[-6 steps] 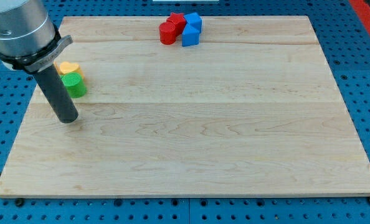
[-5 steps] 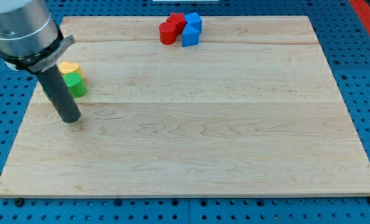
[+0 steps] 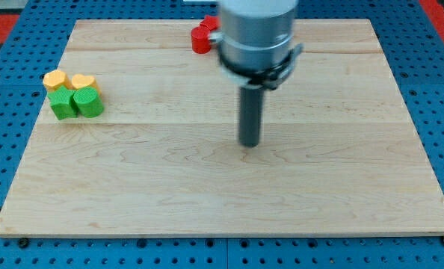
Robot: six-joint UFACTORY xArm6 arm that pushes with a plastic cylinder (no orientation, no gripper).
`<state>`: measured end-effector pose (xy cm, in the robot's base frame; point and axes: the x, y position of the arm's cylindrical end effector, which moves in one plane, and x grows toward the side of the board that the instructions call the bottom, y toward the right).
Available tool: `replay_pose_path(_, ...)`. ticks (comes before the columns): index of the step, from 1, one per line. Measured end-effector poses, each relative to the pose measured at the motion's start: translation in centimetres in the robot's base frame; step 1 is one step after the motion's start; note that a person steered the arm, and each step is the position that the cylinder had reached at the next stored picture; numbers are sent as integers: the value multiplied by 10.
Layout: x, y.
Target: Point your arm towards the blue cube
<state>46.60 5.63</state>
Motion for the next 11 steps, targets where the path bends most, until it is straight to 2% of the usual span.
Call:
replay_pose_path(2,-147,113)
replay_pose_path(3,-236,150)
replay_pose_path(4,-275,149)
replay_pose_path(8,-275,105)
replay_pose_path(11,-273,-5)
